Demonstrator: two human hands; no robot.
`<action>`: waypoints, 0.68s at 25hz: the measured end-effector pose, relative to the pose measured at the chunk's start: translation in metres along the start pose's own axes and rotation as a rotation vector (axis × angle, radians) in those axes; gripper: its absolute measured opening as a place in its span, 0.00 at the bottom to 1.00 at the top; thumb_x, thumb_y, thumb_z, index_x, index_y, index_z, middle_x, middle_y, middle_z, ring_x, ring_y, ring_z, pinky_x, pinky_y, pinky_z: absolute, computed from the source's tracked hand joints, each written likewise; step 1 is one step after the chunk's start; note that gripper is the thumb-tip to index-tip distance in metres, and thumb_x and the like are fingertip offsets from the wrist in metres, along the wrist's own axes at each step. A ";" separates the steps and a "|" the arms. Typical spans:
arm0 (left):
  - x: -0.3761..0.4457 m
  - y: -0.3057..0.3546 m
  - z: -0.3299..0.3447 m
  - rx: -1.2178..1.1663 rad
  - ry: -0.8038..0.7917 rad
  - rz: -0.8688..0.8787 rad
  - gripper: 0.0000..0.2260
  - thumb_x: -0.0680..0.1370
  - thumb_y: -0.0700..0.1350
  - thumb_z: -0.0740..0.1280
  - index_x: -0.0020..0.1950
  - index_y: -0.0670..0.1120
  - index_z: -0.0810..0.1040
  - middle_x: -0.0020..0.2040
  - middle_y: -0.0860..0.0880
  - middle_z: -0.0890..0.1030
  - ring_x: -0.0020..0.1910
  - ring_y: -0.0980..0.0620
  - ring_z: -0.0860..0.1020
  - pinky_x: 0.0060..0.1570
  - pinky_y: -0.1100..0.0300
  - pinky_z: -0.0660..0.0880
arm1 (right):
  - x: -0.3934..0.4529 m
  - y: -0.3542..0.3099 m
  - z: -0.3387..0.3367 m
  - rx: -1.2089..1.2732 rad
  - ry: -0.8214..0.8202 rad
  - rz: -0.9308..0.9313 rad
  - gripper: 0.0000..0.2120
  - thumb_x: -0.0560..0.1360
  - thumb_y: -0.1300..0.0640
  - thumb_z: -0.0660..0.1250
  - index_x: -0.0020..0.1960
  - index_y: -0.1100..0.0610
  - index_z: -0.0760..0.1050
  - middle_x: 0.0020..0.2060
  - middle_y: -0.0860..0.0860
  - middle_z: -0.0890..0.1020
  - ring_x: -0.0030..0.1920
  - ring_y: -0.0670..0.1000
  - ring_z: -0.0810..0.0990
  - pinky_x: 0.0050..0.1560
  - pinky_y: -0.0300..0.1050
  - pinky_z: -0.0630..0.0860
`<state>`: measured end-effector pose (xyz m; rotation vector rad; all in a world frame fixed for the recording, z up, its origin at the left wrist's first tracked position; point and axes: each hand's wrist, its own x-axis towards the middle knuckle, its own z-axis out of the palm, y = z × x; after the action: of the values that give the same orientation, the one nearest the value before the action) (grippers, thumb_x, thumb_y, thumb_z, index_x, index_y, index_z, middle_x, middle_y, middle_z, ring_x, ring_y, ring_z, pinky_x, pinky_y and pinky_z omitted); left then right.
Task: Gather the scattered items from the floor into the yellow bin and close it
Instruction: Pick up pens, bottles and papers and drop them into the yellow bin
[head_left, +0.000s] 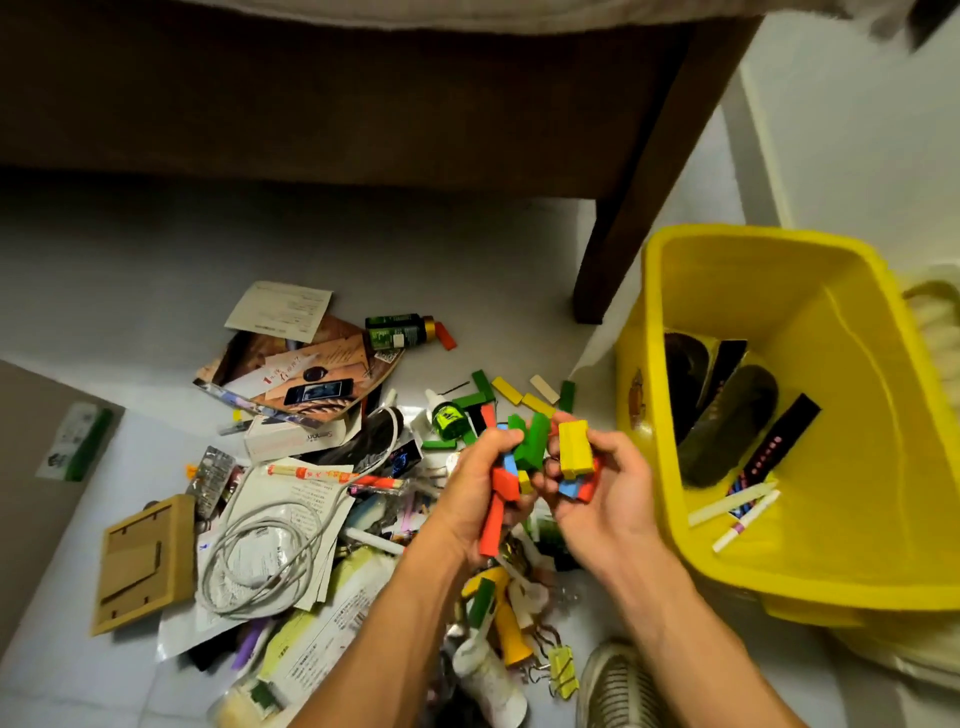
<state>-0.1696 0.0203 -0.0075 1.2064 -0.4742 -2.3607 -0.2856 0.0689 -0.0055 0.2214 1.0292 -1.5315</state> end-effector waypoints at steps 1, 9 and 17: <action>-0.007 0.001 0.021 -0.059 -0.020 0.002 0.17 0.70 0.48 0.65 0.53 0.37 0.76 0.35 0.40 0.78 0.25 0.53 0.75 0.17 0.69 0.66 | -0.017 -0.012 0.003 0.078 -0.020 -0.040 0.15 0.73 0.57 0.58 0.53 0.63 0.78 0.32 0.57 0.76 0.29 0.52 0.73 0.33 0.46 0.72; 0.000 -0.059 0.200 0.021 0.099 0.095 0.04 0.71 0.44 0.66 0.42 0.44 0.75 0.38 0.42 0.75 0.34 0.47 0.76 0.35 0.58 0.73 | -0.083 -0.135 -0.046 0.284 0.177 -0.425 0.14 0.77 0.53 0.59 0.54 0.59 0.79 0.43 0.57 0.83 0.42 0.54 0.82 0.47 0.48 0.76; 0.010 -0.081 0.192 0.200 -0.005 0.185 0.24 0.82 0.58 0.54 0.72 0.46 0.71 0.68 0.53 0.75 0.69 0.56 0.71 0.68 0.60 0.65 | -0.063 -0.127 -0.087 -0.052 0.293 -0.609 0.22 0.84 0.53 0.48 0.65 0.61 0.76 0.64 0.54 0.79 0.66 0.47 0.74 0.68 0.42 0.65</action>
<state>-0.3510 0.1025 0.0537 1.1869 -0.8040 -2.1997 -0.4149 0.1604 0.0445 0.0984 1.4545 -2.0549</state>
